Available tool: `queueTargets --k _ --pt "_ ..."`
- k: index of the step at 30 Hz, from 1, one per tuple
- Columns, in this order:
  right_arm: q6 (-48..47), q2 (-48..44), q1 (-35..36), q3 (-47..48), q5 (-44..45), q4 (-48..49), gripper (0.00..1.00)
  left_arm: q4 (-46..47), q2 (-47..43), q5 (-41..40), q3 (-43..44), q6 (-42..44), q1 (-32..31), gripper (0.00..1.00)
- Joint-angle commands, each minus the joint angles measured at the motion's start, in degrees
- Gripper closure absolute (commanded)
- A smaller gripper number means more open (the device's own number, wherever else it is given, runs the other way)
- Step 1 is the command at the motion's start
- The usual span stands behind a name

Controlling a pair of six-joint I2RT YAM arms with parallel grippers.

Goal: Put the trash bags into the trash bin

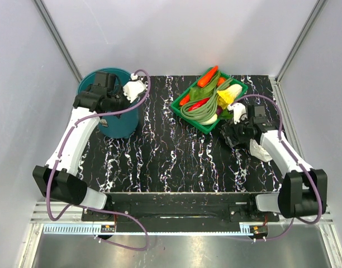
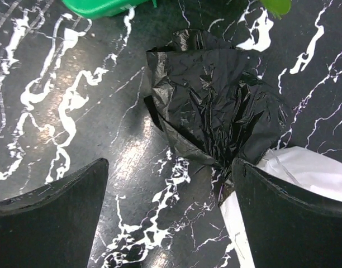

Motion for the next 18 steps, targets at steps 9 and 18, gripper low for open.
queueTargets --k 9,18 --pt "-7.1 7.1 0.3 1.0 2.9 5.9 0.03 5.1 0.4 5.9 6.0 -3.5 5.5 1.0" --pt "-8.6 11.0 0.3 -0.8 2.6 8.1 0.03 8.6 2.6 7.6 6.1 -7.6 5.8 1.0"
